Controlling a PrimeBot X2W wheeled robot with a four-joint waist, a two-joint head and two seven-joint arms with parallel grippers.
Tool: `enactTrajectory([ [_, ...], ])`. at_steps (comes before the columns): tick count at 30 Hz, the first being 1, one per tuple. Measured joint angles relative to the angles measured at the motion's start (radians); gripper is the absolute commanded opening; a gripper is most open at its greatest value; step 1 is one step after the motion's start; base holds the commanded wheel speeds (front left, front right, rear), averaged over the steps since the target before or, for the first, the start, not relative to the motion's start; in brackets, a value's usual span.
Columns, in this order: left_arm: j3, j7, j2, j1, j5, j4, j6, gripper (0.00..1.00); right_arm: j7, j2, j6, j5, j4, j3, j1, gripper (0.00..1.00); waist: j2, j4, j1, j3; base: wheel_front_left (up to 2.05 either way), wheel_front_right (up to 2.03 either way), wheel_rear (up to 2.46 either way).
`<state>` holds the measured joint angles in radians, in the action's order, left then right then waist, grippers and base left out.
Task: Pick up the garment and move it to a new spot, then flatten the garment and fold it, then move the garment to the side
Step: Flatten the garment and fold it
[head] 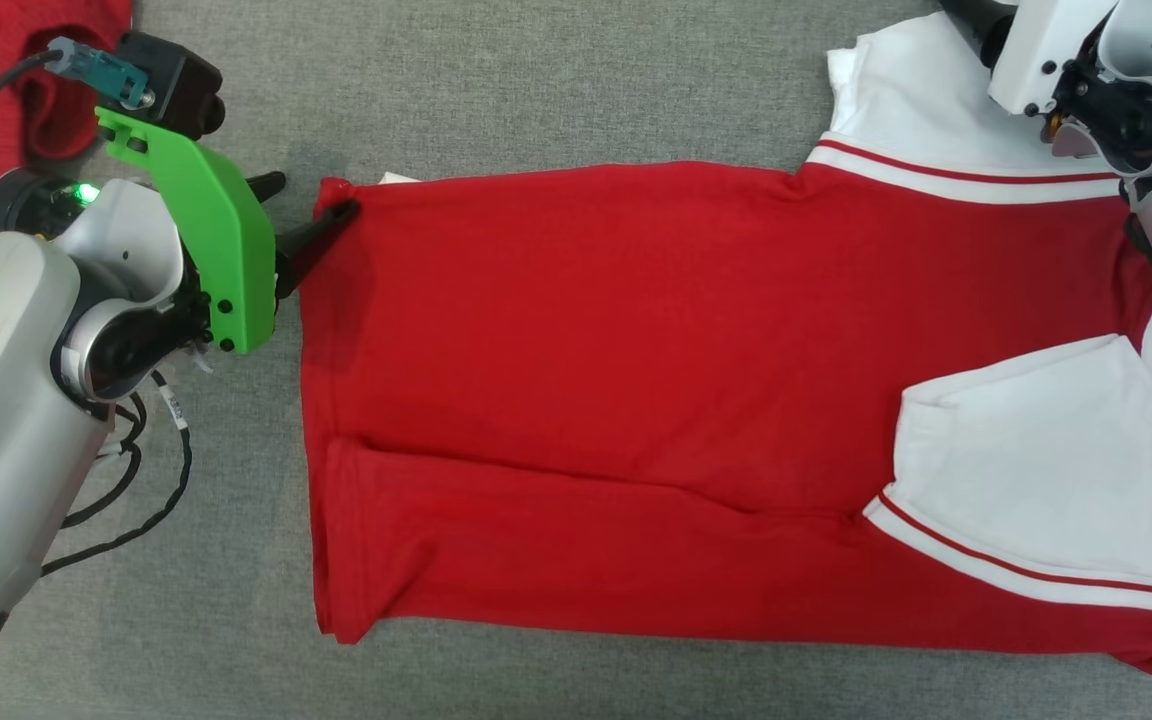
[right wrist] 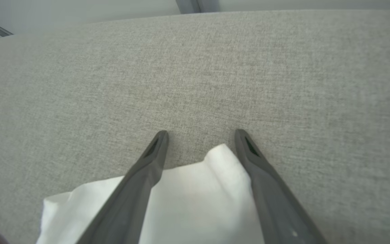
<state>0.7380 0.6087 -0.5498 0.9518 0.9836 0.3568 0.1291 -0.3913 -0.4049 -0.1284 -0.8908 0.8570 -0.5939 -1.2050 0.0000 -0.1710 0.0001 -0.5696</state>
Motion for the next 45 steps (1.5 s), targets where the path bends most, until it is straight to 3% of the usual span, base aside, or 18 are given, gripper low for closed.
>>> enactTrajectory([
  [8,0.032,-0.02,-0.029,0.0,0.024,0.006,0.0,1.0,-0.003,0.007,-0.001,-0.044,-0.014,-0.06,0.013,1.0,0.0,0.017,0.0,0.021,0.0,0.0,0.0],
  [9,0.039,-0.02,-0.027,-0.001,0.026,0.01,0.0,1.0,-0.004,0.007,-0.002,-0.052,-0.014,-0.066,0.013,0.96,0.0,0.02,0.0,0.022,0.0,0.0,0.0],
  [10,0.042,-0.022,-0.026,-0.001,0.028,0.012,0.0,1.0,-0.004,0.007,-0.002,-0.058,-0.014,-0.071,0.013,0.84,0.0,0.023,0.0,0.023,0.0,0.0,0.0],
  [11,0.045,-0.029,-0.024,-0.001,0.031,0.014,0.0,1.0,-0.004,0.006,-0.002,-0.062,-0.014,-0.076,0.013,0.6,0.0,0.025,0.0,0.023,0.0,0.0,0.0],
  [12,0.048,-0.03,-0.023,-0.001,0.035,0.016,0.0,1.0,-0.004,0.005,-0.002,-0.065,-0.014,-0.08,0.012,0.47,0.0,0.027,0.0,0.022,0.0,0.0,0.0],
  [13,0.053,-0.031,-0.022,0.0,0.039,0.017,0.0,1.0,-0.004,0.002,-0.002,-0.069,-0.013,-0.085,0.012,0.4,0.0,0.028,0.0,0.022,0.0,0.0,0.0],
  [14,0.056,-0.032,-0.022,0.002,0.044,0.02,0.0,0.81,-0.004,0.001,-0.002,-0.075,-0.013,-0.089,0.012,0.33,0.0,0.03,0.0,0.021,0.0,0.0,0.0],
  [15,0.06,-0.034,-0.022,0.003,0.045,0.021,0.0,0.46,-0.004,0.0,-0.002,-0.078,-0.013,-0.093,0.012,0.2,0.0,0.031,0.0,0.021,0.0,0.0,0.0],
  [16,0.066,-0.034,-0.022,0.006,0.048,0.022,0.0,0.19,-0.004,0.001,-0.002,-0.082,-0.015,-0.099,0.012,0.0,0.0,0.033,0.0,0.021,0.0,0.0,0.0],
  [17,0.07,-0.034,-0.023,0.01,0.052,0.024,0.0,0.05,-0.003,0.001,-0.002,-0.086,-0.019,-0.105,0.011,0.0,0.0,0.034,0.0,0.021,0.0,0.0,0.0],
  [18,0.073,-0.035,-0.024,0.012,0.055,0.025,0.0,0.0,0.002,0.0,-0.002,-0.088,-0.022,-0.109,0.01,0.0,0.0,0.035,0.0,0.022,0.0,0.0,0.0],
  [34,0.13,-0.106,-0.035,0.024,0.113,0.075,0.002,0.0,0.182,-0.031,-0.002,-0.171,-0.056,-0.172,0.045,0.0,0.0,0.042,0.0,0.098,0.0,0.0,0.0],
  [45,0.184,-0.099,-0.065,-0.017,0.153,0.142,0.002,0.0,0.218,-0.057,-0.002,-0.269,-0.068,-0.237,0.139,0.0,0.0,0.072,-0.0001,0.221,0.0,0.0,0.0],
])
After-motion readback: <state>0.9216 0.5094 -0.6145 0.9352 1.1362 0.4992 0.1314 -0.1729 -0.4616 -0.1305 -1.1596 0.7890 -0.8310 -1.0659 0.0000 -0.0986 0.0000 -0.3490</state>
